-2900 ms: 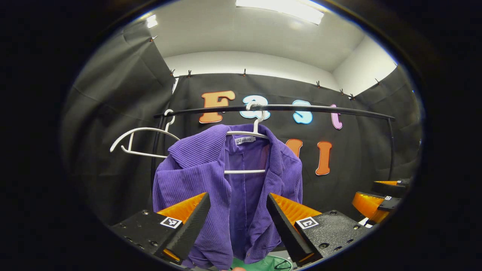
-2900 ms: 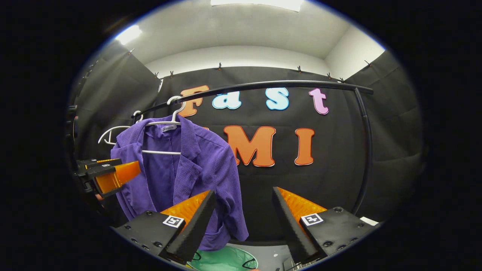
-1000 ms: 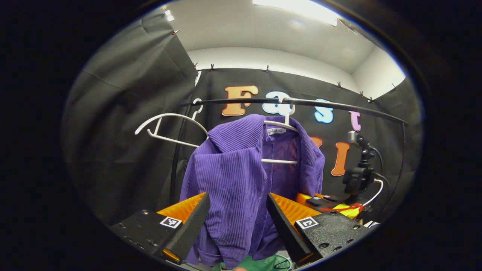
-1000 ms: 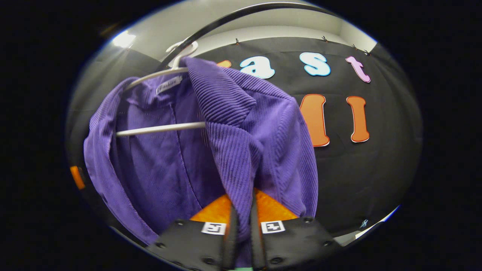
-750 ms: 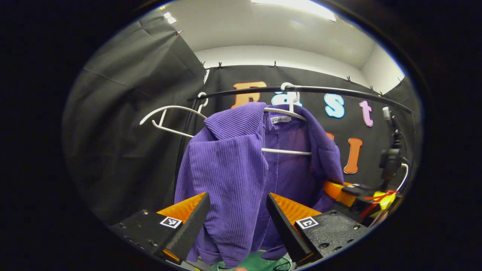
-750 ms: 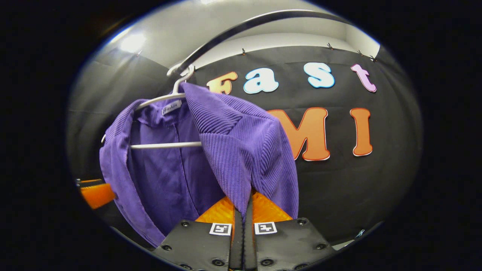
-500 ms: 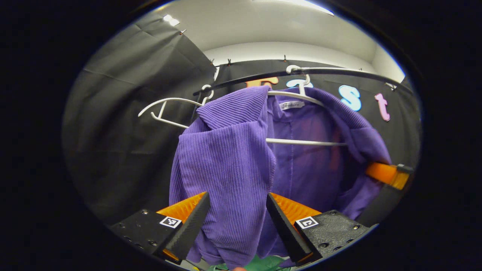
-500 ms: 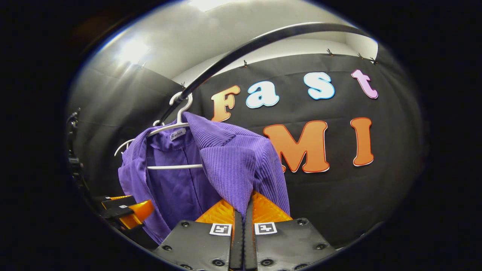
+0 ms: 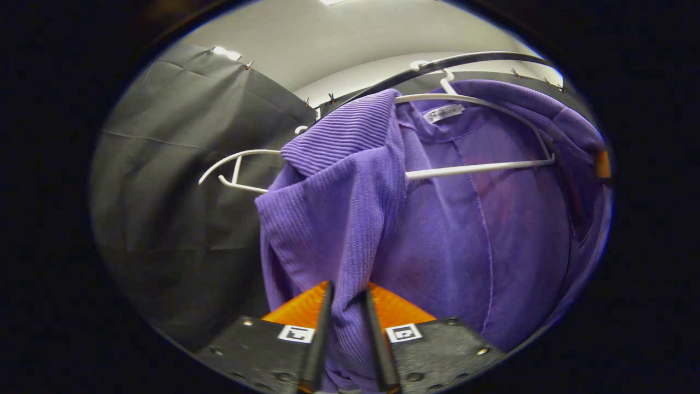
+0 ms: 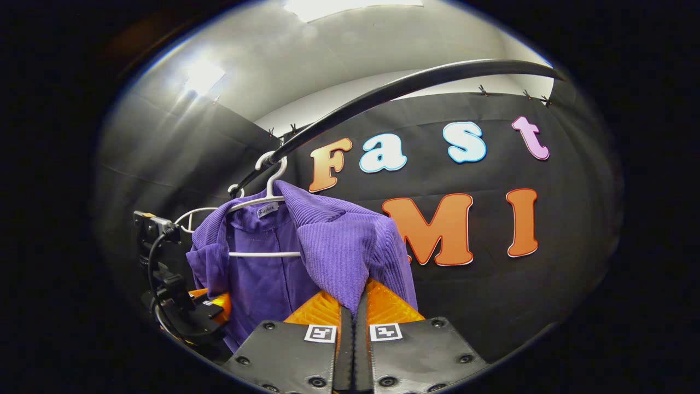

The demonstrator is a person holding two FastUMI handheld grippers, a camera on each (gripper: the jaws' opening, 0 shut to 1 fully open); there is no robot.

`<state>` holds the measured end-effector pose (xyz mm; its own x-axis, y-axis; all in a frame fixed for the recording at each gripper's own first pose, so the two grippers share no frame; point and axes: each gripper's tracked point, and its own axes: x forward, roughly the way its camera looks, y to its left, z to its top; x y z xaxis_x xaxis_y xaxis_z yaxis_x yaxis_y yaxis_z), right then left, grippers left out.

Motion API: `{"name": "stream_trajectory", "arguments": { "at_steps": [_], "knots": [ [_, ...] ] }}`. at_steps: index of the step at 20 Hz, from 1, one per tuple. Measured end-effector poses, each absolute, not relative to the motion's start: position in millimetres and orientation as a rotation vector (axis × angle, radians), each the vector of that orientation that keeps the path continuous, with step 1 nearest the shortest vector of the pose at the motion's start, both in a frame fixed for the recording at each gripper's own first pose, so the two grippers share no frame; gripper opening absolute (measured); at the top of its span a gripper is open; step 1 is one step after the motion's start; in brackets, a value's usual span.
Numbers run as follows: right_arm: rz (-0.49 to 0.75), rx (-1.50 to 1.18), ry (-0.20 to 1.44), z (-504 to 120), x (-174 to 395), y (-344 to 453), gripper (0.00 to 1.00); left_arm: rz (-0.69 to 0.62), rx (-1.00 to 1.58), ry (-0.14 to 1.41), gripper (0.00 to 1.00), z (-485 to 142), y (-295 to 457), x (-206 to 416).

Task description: Grasp the clothes on the hanger with both hands and then place them into the laundry hamper below.

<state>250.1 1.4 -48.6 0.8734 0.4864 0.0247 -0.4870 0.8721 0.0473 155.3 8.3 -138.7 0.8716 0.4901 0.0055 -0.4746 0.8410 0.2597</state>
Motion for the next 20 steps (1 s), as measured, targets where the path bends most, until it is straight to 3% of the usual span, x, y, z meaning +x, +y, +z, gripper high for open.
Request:
{"name": "stream_trajectory", "arguments": {
  "at_steps": [2,3,4,10,13,14,17,20],
  "knots": [
    [0.496,0.049,-0.014,-49.0,249.2,2.1,0.09,0.465,0.245,0.070,0.08,-126.0,9.8,145.6],
    [0.486,0.046,-0.020,-47.4,246.6,1.6,0.09,0.453,0.235,0.066,0.06,-115.4,10.6,139.0],
    [0.474,0.042,-0.029,-45.4,246.3,1.0,0.05,0.456,0.228,0.055,0.05,-99.5,14.2,127.9],
    [0.395,0.032,-0.073,-32.4,261.3,-7.9,0.09,0.555,0.226,-0.113,0.06,29.8,55.9,91.0],
    [0.370,0.040,-0.094,-22.7,265.4,-12.8,0.09,0.535,0.163,-0.154,0.04,72.7,76.7,101.3],
    [0.362,0.040,-0.101,-19.8,266.6,-14.9,0.09,0.528,0.150,-0.150,0.09,77.4,86.0,105.5],
    [0.351,0.052,-0.127,-8.2,262.9,-20.0,0.13,0.570,0.227,-0.120,0.03,78.9,116.9,116.1],
    [0.331,0.044,-0.154,2.5,265.9,-23.2,0.09,0.602,0.273,-0.060,0.07,51.1,123.9,127.7]
  ]
}}
